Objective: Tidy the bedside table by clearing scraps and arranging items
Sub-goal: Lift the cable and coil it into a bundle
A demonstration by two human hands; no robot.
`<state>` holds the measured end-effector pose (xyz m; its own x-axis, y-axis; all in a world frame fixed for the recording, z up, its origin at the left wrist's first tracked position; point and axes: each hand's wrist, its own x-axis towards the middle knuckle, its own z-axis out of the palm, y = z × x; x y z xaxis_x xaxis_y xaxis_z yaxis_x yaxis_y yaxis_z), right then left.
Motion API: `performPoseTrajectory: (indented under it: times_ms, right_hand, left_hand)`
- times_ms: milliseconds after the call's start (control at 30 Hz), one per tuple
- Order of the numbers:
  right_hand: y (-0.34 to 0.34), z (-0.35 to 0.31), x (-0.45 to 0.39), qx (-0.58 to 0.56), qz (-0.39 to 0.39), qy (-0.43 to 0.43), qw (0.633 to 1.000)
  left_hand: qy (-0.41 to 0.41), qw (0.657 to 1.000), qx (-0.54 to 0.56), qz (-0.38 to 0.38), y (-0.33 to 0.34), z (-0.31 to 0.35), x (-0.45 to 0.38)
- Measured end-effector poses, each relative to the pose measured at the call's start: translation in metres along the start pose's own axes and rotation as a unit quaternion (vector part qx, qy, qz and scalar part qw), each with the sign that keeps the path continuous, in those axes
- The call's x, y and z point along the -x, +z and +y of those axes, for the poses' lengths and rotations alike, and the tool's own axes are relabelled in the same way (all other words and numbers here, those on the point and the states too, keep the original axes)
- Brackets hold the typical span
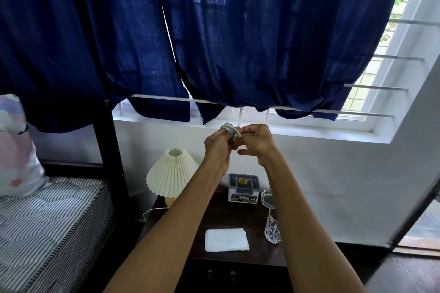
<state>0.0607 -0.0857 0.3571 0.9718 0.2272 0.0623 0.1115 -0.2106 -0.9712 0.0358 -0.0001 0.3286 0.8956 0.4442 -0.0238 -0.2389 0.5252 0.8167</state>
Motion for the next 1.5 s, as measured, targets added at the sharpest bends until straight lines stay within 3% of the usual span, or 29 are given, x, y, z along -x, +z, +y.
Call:
performPoseTrajectory:
  times_ms: [200, 433, 667, 900, 967, 1033, 1133, 1167, 1233, 1300, 1500]
  right_hand:
    - [0.002, -0.003, 0.002, -0.010, -0.002, -0.005, 1.000]
    - [0.003, 0.000, 0.001, 0.122, 0.056, -0.059, 0.989]
    - [0.015, 0.005, 0.009, 0.254, 0.150, -0.183, 0.938]
    - [0.036, 0.048, 0.011, 0.338, 0.224, -0.365, 0.838]
    - [0.037, 0.061, 0.007, 0.288, 0.194, -0.380, 0.857]
    - [0.036, 0.062, 0.011, 0.114, 0.176, -0.330, 0.920]
    - [0.036, 0.062, 0.013, -0.125, 0.165, -0.114, 0.972]
    - [0.035, 0.062, 0.010, -0.188, 0.116, -0.011, 0.975]
    - [0.032, 0.062, 0.006, -0.306, -0.001, 0.135, 0.942]
    - [0.028, 0.064, 0.004, -0.364, -0.046, 0.167, 0.915]
    - [0.029, 0.070, 0.003, -0.386, -0.034, 0.168, 0.906]
  left_hand:
    - [0.011, 0.999, -0.041, 0.014, -0.001, 0.001, -0.002]
    - [0.005, 0.998, -0.046, 0.043, -0.004, -0.004, 0.000]
    - [-0.011, 0.998, 0.020, 0.054, -0.001, -0.006, -0.002]
    - [-0.073, 0.995, 0.063, 0.019, -0.001, -0.004, -0.004]
    - [-0.081, 0.994, 0.059, 0.036, -0.006, -0.006, -0.008]
    - [-0.091, 0.990, 0.106, 0.014, -0.011, -0.008, -0.012]
    - [-0.113, 0.973, 0.191, -0.056, -0.013, -0.007, -0.010]
    - [-0.117, 0.971, 0.199, -0.066, -0.013, -0.006, -0.009]
    - [-0.121, 0.972, 0.190, -0.072, -0.015, -0.007, -0.006]
    - [-0.126, 0.976, 0.159, -0.078, -0.019, -0.007, -0.006]
    - [-0.103, 0.986, 0.083, -0.098, -0.024, -0.011, -0.008]
